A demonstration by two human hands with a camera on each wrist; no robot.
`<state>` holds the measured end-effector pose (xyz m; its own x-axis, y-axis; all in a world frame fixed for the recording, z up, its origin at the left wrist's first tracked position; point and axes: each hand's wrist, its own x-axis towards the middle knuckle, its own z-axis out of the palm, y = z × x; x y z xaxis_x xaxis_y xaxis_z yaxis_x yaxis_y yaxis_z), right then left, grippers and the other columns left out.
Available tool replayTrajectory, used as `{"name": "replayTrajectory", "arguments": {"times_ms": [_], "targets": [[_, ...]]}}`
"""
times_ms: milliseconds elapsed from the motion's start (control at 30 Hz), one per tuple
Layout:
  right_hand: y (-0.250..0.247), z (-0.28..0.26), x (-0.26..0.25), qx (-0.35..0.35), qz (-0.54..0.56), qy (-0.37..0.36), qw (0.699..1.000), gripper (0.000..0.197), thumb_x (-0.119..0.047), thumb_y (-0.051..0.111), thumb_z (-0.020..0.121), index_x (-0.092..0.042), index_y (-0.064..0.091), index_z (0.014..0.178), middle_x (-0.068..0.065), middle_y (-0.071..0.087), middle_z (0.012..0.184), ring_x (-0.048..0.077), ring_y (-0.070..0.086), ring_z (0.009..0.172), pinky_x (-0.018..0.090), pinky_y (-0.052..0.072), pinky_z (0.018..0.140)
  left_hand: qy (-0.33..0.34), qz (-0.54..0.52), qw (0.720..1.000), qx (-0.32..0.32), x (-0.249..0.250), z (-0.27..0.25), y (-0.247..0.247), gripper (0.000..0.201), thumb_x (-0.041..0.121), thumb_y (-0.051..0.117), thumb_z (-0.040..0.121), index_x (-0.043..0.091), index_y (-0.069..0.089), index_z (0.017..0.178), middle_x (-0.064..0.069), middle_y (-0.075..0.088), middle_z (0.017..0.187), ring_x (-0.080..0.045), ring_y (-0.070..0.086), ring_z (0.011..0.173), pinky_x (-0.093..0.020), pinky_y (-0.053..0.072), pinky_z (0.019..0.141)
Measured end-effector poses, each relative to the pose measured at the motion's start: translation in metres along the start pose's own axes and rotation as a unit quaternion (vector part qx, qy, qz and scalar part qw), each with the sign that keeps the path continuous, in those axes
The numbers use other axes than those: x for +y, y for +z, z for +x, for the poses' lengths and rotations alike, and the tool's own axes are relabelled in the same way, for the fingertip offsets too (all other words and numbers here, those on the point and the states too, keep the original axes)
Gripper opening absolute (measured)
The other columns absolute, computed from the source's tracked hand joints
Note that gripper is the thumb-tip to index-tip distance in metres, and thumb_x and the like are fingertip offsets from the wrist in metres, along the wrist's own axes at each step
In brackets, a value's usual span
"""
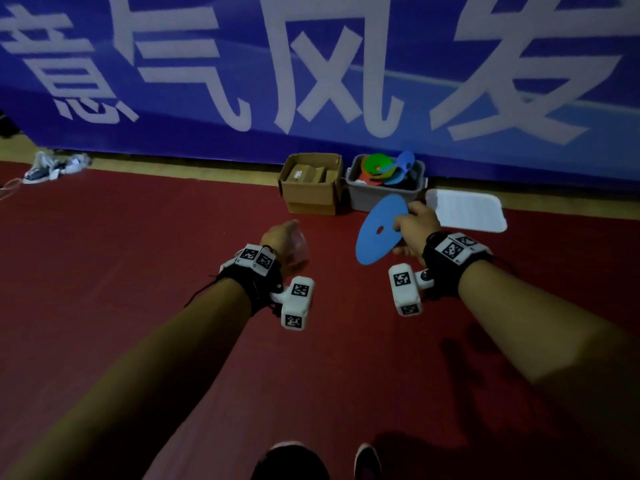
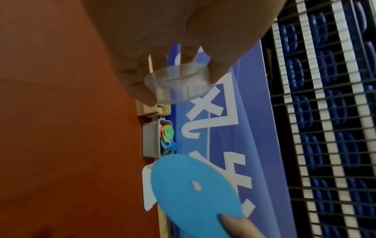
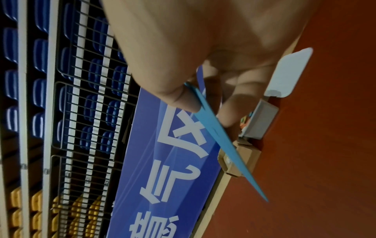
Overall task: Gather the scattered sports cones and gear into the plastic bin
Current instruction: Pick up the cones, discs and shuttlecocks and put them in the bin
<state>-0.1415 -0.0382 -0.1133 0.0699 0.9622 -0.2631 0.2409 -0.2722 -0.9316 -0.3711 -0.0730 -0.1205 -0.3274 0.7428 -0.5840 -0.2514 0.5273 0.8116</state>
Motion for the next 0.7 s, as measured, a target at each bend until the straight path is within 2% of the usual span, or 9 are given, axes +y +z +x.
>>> {"name": "replayTrajectory", "arguments": {"times_ms": [67, 133, 167, 233, 300, 400, 500, 600, 700], "targets": [[0.004, 0.045, -0.018, -0.006, -0.008, -0.009, 1.000, 0.031, -0.002, 0.049, 0.091, -0.007, 0.055, 0.121, 0.017, 0.060, 0.105, 0.027, 0.062, 0.071, 0.037, 0.056, 0.053, 0.017, 0.012, 1.000, -0.005, 0.028, 0.030, 0.014, 0.018, 0.026, 0.056, 0.096, 0.012, 0.062, 0.105, -0.007, 0.057, 0.079, -0.028, 0.058, 0.084, -0.046, 0.051, 0.087], [0.011, 0.092, -0.026, -0.014, -0.025, -0.007, 1.000, 0.034, -0.001, 0.050, 0.091, -0.009, 0.055, 0.123, 0.016, 0.061, 0.105, 0.027, 0.062, 0.071, 0.037, 0.056, 0.052, 0.037, 0.002, 0.999, 0.017, 0.055, 0.076, 0.031, 0.012, 0.023, 0.055, 0.097, 0.016, 0.061, 0.089, -0.006, 0.055, 0.076, -0.029, 0.057, 0.082, -0.044, 0.049, 0.084], [0.014, 0.117, -0.027, -0.014, -0.031, -0.005, 0.999, 0.034, -0.001, 0.051, 0.091, -0.009, 0.055, 0.124, 0.016, 0.061, 0.105, 0.028, 0.063, 0.071, 0.035, 0.054, 0.051, 0.042, 0.007, 0.999, 0.021, 0.069, 0.104, 0.043, 0.012, 0.022, 0.054, 0.097, 0.016, 0.059, 0.088, -0.005, 0.055, 0.077, -0.029, 0.056, 0.083, -0.044, 0.049, 0.086], [0.022, 0.169, -0.029, -0.015, -0.039, -0.006, 0.999, 0.035, -0.001, 0.052, 0.090, -0.010, 0.056, 0.123, 0.014, 0.062, 0.104, 0.028, 0.064, 0.072, 0.034, 0.053, 0.050, 0.050, 0.027, 0.998, 0.020, 0.088, 0.159, 0.062, 0.011, 0.024, 0.061, 0.093, 0.016, 0.060, 0.101, -0.004, 0.057, 0.087, -0.030, 0.057, 0.085, -0.048, 0.052, 0.089], [0.029, 0.228, -0.036, -0.008, -0.053, -0.010, 0.999, 0.035, -0.001, 0.053, 0.090, -0.011, 0.057, 0.123, 0.013, 0.064, 0.105, 0.029, 0.066, 0.074, 0.033, 0.054, 0.050, 0.046, 0.041, 0.998, 0.013, 0.108, 0.220, 0.081, 0.030, 0.023, 0.071, 0.082, 0.015, 0.061, 0.110, -0.009, 0.060, 0.104, -0.034, 0.057, 0.095, -0.054, 0.052, 0.091], [0.037, 0.314, -0.059, 0.019, -0.080, -0.001, 0.997, 0.027, -0.003, 0.055, 0.089, -0.012, 0.054, 0.115, 0.014, 0.064, 0.107, 0.029, 0.067, 0.076, 0.031, 0.053, 0.047, 0.061, 0.088, 0.994, -0.015, 0.154, 0.304, 0.110, 0.027, 0.014, 0.073, 0.077, 0.013, 0.065, 0.103, -0.014, 0.062, 0.109, -0.034, 0.059, 0.103, -0.052, 0.053, 0.091], [0.037, 0.387, -0.091, 0.060, -0.092, 0.024, 0.994, 0.021, -0.006, 0.057, 0.089, -0.016, 0.049, 0.106, 0.011, 0.062, 0.104, 0.026, 0.065, 0.075, 0.030, 0.051, 0.046, 0.064, 0.126, 0.988, -0.068, 0.216, 0.365, 0.137, 0.043, 0.017, 0.072, 0.080, 0.011, 0.060, 0.121, -0.019, 0.063, 0.120, -0.033, 0.063, 0.099, -0.048, 0.056, 0.084], [0.029, 0.452, -0.118, 0.097, -0.108, 0.048, 0.988, 0.016, -0.008, 0.057, 0.089, -0.017, 0.049, 0.100, 0.010, 0.062, 0.095, 0.026, 0.064, 0.074, 0.028, 0.050, 0.045, 0.067, 0.148, 0.985, -0.065, 0.277, 0.414, 0.168, 0.029, 0.031, 0.077, 0.077, 0.025, 0.063, 0.101, -0.008, 0.063, 0.107, -0.027, 0.059, 0.096, -0.041, 0.054, 0.076], [0.016, 0.516, -0.128, 0.120, -0.129, 0.065, 0.982, 0.014, -0.011, 0.059, 0.086, -0.014, 0.053, 0.098, 0.010, 0.062, 0.092, 0.027, 0.065, 0.077, 0.033, 0.056, 0.052, 0.104, 0.189, 0.974, -0.069, 0.314, 0.466, 0.209, 0.032, 0.031, 0.079, 0.076, 0.019, 0.063, 0.101, -0.010, 0.065, 0.108, -0.023, 0.059, 0.087, -0.042, 0.053, 0.079]]}}
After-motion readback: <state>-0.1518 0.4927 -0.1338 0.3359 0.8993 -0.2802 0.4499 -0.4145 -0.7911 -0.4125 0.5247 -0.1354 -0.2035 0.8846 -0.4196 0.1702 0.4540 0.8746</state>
